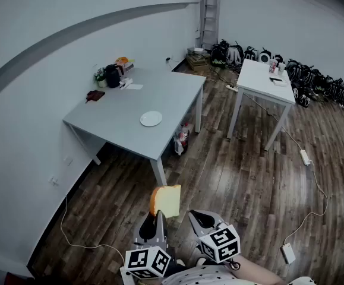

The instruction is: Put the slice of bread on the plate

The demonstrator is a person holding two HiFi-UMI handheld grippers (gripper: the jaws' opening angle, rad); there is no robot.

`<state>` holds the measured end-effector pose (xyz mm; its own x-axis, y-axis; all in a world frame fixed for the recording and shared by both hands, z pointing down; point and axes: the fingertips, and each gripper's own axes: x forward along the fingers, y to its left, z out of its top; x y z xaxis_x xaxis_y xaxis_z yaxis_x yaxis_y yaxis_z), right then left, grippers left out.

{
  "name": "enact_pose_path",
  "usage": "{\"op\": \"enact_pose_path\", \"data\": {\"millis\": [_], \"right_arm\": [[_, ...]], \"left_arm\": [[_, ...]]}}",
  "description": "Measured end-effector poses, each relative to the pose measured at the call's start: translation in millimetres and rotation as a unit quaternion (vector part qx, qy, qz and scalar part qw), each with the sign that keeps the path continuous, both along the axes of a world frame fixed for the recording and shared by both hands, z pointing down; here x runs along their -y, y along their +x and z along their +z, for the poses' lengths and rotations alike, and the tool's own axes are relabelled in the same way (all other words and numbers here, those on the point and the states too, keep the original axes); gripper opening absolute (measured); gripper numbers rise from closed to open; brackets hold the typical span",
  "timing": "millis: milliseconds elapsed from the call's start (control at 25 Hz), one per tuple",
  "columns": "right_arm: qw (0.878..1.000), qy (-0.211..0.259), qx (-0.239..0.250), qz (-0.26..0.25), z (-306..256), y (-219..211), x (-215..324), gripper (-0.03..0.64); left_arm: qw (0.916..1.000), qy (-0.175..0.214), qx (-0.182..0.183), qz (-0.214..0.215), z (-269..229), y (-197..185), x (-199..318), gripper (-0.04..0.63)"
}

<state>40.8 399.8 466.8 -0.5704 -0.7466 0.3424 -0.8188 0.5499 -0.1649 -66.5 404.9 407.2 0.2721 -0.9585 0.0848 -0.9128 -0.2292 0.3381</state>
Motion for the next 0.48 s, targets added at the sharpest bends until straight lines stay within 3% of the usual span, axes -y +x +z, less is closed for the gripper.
{"op": "enact_pose_path", "data": {"millis": [480], "right_arm": [[1.000,0.005,0.013,-0.003,-4,-23,9,-0.002]], "left_arm": [[0.9999,-0.007,0.008,-0.013,5,-29,6,0.087]]}}
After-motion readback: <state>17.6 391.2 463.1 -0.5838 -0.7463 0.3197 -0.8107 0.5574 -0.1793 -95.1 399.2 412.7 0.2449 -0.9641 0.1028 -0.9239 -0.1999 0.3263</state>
